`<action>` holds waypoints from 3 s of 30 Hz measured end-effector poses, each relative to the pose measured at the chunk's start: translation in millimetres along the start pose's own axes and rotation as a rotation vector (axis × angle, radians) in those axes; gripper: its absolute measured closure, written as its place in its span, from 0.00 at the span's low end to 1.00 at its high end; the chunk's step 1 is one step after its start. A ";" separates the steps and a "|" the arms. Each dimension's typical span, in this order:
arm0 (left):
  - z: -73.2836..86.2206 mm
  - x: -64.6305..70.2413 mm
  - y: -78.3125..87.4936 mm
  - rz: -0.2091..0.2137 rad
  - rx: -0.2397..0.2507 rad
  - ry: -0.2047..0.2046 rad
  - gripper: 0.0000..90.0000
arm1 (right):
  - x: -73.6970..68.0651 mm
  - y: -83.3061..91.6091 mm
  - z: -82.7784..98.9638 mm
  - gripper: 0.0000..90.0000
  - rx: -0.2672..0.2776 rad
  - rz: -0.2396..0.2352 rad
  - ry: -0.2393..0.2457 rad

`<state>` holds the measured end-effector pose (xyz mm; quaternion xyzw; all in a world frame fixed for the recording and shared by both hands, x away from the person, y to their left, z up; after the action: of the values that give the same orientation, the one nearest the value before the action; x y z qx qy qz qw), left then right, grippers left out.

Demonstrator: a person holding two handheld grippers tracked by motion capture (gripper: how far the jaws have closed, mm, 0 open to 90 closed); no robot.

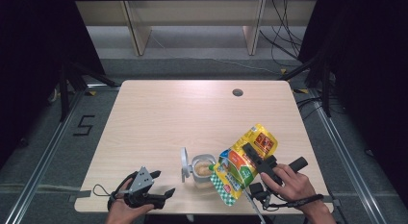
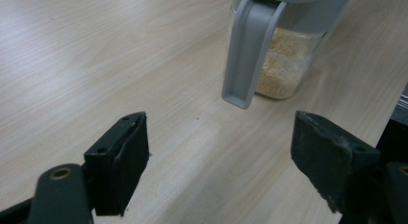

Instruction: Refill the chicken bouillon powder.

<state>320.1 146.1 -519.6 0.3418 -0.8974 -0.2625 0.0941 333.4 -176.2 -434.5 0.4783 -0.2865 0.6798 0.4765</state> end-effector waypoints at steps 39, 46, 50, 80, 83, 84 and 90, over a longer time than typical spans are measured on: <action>0.2 -0.7 1.2 -0.003 -0.005 -0.005 0.23 | -1.8 -1.5 -1.7 0.62 0.027 0.001 -0.037; -0.6 1.0 0.7 0.000 0.013 0.018 0.23 | -7.1 -5.6 0.4 0.62 0.063 -0.017 -0.111; 0.3 0.4 1.2 -0.001 0.004 0.009 0.23 | -8.7 -6.7 2.4 0.63 0.072 -0.030 -0.157; 0.6 2.1 1.4 -0.015 0.004 0.032 0.23 | -31.9 -10.8 15.5 0.67 0.200 -0.199 -0.653; 1.1 2.0 1.5 -0.010 0.002 0.019 0.23 | -33.4 -10.9 19.2 0.67 0.203 -0.208 -0.691; 1.3 1.5 1.4 -0.018 -0.003 0.027 0.23 | -35.3 -12.6 20.4 0.68 0.205 -0.204 -0.716; 0.5 -0.5 1.5 -0.016 -0.006 -0.007 0.23 | -41.7 -18.4 26.3 0.68 0.233 -0.248 -0.809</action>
<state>319.4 147.6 -519.2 0.3479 -0.8941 -0.2674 0.0898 364.0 -207.0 -464.3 0.7875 -0.3117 0.4031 0.3467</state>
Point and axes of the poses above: each handheld gripper's, and its own axes: y roughly backward along the jaws, z roughly out of its underside, x roughly to its right, the point moved 5 cm from there along -y, roughly forward along the jaws
